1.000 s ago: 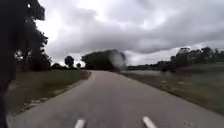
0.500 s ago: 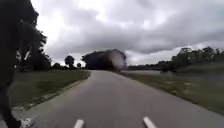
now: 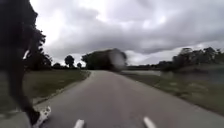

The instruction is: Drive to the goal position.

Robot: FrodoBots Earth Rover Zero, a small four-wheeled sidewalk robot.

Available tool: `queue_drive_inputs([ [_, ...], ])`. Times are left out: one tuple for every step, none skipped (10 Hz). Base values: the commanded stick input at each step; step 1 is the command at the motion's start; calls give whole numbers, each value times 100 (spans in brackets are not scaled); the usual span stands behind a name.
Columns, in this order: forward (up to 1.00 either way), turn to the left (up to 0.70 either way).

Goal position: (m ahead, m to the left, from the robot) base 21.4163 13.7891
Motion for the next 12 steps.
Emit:
queue_drive_inputs([
  [70, 0],
  [70, 0],
  [70, 5],
  [70, 19],
  [70, 21],
  [70, 10],
  [70, 0],
  [70, 0],
  [70, 0],
  [70, 0],
  [70, 0],
  [70, 0],
])
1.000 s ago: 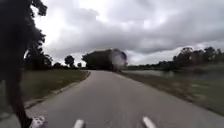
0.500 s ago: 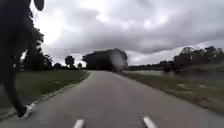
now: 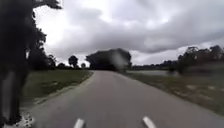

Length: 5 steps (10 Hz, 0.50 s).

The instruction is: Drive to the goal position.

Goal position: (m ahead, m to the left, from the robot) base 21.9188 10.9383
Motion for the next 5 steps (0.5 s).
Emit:
queue_drive_inputs([
  [70, 0],
  [70, 0],
  [70, 0],
  [70, 0],
  [70, 0],
])
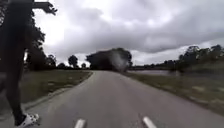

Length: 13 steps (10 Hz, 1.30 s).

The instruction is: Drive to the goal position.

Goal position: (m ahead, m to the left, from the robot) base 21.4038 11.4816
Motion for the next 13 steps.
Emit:
queue_drive_inputs([
  [70, 0],
  [70, 0],
  [70, 0],
  [70, 0],
  [70, 0],
  [70, 7],
  [70, 16],
  [70, 24],
  [70, 6],
  [70, 2],
  [70, 0],
  [70, 0],
  [70, 0],
])
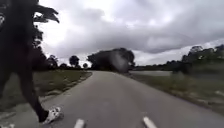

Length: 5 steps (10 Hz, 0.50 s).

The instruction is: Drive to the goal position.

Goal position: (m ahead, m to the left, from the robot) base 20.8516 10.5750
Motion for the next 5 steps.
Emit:
queue_drive_inputs([
  [70, 0],
  [70, 0],
  [70, 0],
  [70, 0],
  [70, 0],
])
